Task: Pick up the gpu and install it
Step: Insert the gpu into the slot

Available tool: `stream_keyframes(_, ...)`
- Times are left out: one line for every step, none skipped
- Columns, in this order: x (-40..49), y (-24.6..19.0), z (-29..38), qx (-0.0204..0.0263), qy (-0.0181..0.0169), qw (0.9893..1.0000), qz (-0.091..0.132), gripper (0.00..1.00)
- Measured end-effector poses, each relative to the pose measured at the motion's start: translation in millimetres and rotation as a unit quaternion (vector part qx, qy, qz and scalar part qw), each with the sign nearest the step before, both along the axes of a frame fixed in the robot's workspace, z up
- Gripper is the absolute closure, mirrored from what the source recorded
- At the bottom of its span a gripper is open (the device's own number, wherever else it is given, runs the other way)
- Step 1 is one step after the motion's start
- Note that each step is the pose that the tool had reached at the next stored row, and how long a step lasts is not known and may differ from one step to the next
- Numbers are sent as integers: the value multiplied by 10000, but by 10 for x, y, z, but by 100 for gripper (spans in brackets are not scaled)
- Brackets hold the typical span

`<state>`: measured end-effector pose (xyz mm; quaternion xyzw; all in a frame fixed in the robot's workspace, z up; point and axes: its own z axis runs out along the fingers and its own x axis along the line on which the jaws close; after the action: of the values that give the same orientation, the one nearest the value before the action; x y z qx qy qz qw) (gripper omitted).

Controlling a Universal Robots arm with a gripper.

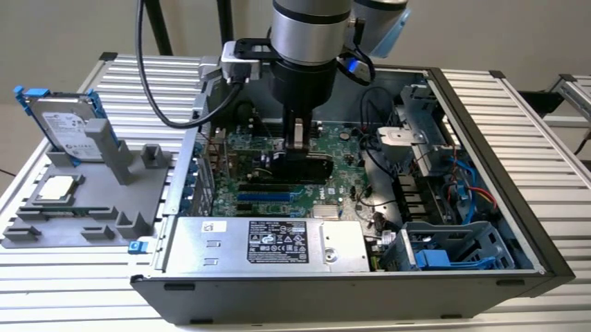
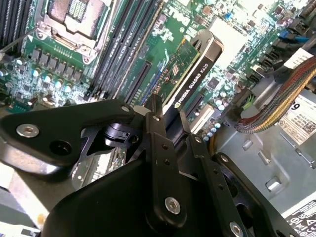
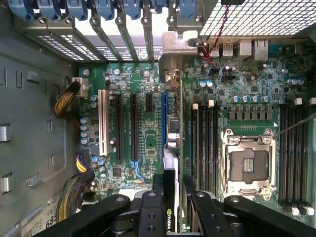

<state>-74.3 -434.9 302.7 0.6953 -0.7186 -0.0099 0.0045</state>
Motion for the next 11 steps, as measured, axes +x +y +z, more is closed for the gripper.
stream_keyframes(-1,-3,-3,-10,8,10000,0,100)
stream_keyframes(-1,-4,-3,-19,12,10000,-1,100)
stream_keyframes(-1,-4,-3,-20,12,10000,-1,100)
stream_keyframes(-1,-4,-3,-20,12,10000,-1,100)
stream_keyframes(0,-4,-4,-20,12,10000,0,100)
stream_keyframes(0,-4,-5,-19,11,10000,0,100)
stream_keyframes(-5,-4,-9,-18,9,10000,0,100)
stream_keyframes(-14,-5,-14,-17,7,10000,1,100)
stream_keyframes(-24,-4,-19,-18,7,10000,1,100)
stream_keyframes(-33,-5,-22,-16,7,10000,1,100)
stream_keyframes(-42,-5,-28,-5,7,10000,1,100)
